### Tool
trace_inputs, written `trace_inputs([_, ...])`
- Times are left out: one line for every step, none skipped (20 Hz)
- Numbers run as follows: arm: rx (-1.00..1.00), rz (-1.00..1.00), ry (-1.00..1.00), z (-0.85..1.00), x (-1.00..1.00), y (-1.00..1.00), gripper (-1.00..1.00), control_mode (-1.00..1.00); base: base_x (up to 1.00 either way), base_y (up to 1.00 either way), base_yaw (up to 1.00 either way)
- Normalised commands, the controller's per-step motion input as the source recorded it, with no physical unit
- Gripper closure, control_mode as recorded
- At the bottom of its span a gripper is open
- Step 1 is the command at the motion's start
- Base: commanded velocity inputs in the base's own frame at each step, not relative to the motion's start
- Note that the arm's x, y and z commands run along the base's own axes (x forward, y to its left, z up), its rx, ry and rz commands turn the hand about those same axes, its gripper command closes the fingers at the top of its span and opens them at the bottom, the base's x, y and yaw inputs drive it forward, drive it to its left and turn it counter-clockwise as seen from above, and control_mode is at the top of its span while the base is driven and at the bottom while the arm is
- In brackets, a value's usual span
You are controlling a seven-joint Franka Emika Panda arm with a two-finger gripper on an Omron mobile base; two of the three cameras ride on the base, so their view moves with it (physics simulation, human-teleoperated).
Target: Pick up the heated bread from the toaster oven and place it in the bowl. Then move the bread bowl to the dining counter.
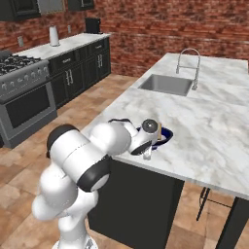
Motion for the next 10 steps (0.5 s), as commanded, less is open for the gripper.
trace_inputs([0.00, 0.00, 0.00, -0.26, 0.21, 0.00, 1.00, -1.00, 0.00, 0.00, 0.00])
trace_inputs([0.00, 0.00, -0.02, -0.35, 0.26, 0.00, 1.00, -1.00, 0.00, 0.00, 0.00])
trace_inputs([0.00, 0.00, -0.07, -0.34, 0.26, 0.00, 1.00, -1.00, 0.00, 0.00, 0.00])
trace_inputs([0.00, 0.00, -0.09, -0.29, 0.23, 0.00, 1.00, -1.00, 0.00, 0.00, 0.00])
trace_inputs([0.00, 0.00, -0.07, -0.28, 0.26, 0.00, 1.00, -1.00, 0.00, 0.00, 0.00])
trace_inputs([0.00, 0.00, -0.05, -0.30, 0.29, 0.00, 1.00, -1.00, 0.00, 0.00, 0.00])
trace_inputs([0.00, 0.00, -0.03, -0.27, 0.30, 0.00, 1.00, -1.00, 0.00, 0.00, 0.00])
trace_inputs([0.00, 0.00, -0.01, -0.26, 0.30, 0.00, 1.00, -1.00, 0.00, 0.00, 0.00])
trace_inputs([0.00, 0.00, -0.01, -0.24, 0.32, 0.00, 1.00, -1.00, 0.00, 0.00, 0.00])
trace_inputs([0.00, 0.00, 0.00, -0.21, 0.33, 0.00, 1.00, -1.00, 0.00, 0.00, 0.00])
